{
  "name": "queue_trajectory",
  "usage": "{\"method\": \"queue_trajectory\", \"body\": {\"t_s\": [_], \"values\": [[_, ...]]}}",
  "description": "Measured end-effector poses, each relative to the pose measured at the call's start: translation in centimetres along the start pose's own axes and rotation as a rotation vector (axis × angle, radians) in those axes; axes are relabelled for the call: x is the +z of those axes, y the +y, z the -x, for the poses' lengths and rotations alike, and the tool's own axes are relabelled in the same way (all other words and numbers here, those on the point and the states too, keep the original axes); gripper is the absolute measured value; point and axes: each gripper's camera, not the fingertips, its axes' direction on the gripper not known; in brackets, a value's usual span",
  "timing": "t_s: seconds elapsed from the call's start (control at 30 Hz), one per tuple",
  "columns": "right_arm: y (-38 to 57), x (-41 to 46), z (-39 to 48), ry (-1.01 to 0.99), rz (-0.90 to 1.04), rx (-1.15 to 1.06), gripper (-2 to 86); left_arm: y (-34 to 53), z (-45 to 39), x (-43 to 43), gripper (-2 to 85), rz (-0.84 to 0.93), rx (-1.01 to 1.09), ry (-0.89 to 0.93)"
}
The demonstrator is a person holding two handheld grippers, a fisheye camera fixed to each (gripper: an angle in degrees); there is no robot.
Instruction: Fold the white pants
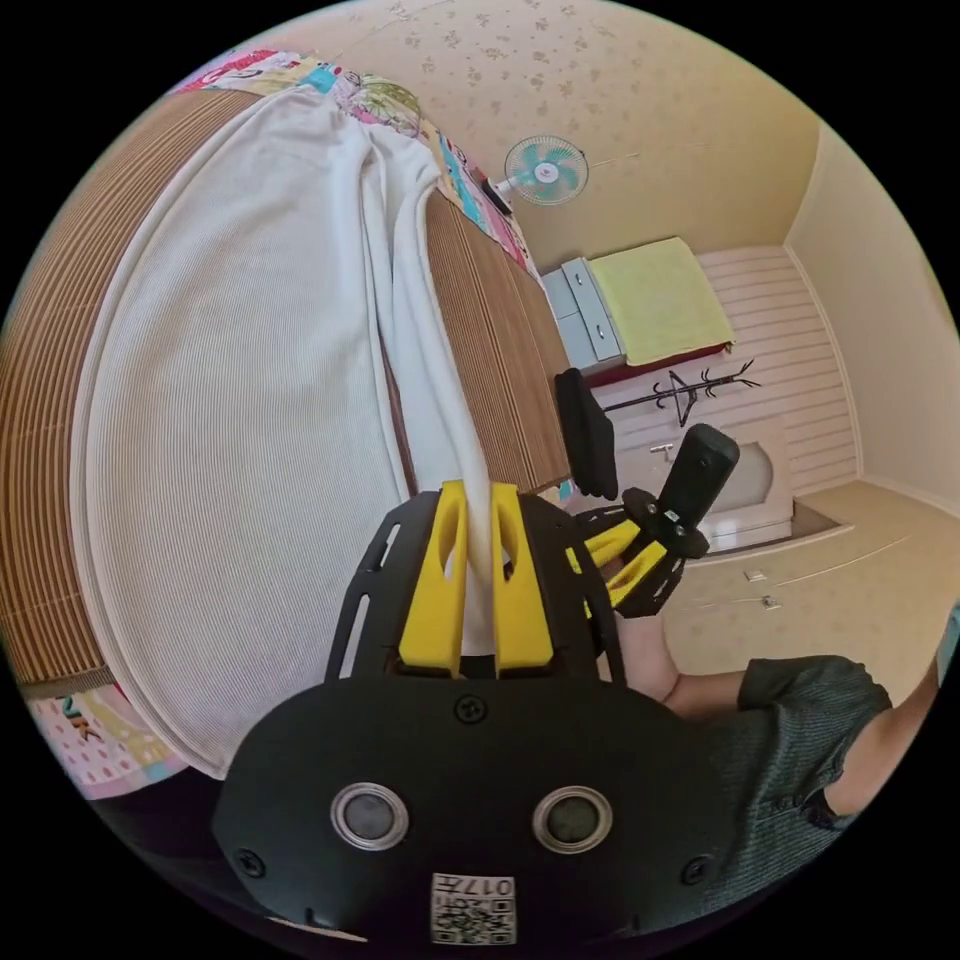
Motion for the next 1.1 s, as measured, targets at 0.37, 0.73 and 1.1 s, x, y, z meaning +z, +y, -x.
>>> {"method": "queue_trajectory", "body": {"t_s": [0.37,0.73,1.1], "values": [[-19.2,-11.9,-31.0,0.204,-0.399,0.541,21.8,1.5,-1.7,-0.6,4.0,-0.067,0.05,0.06],[-37.4,-3.5,-30.5,0.99,-0.229,0.396,4.5,3.1,-1.7,-4.5,4.0,-0.094,0.08,0.161],[-50.0,18.4,-23.2,0.647,-0.149,0.156,7.1,13.3,5.1,-13.2,4.3,-0.257,-0.089,-0.066]]}}
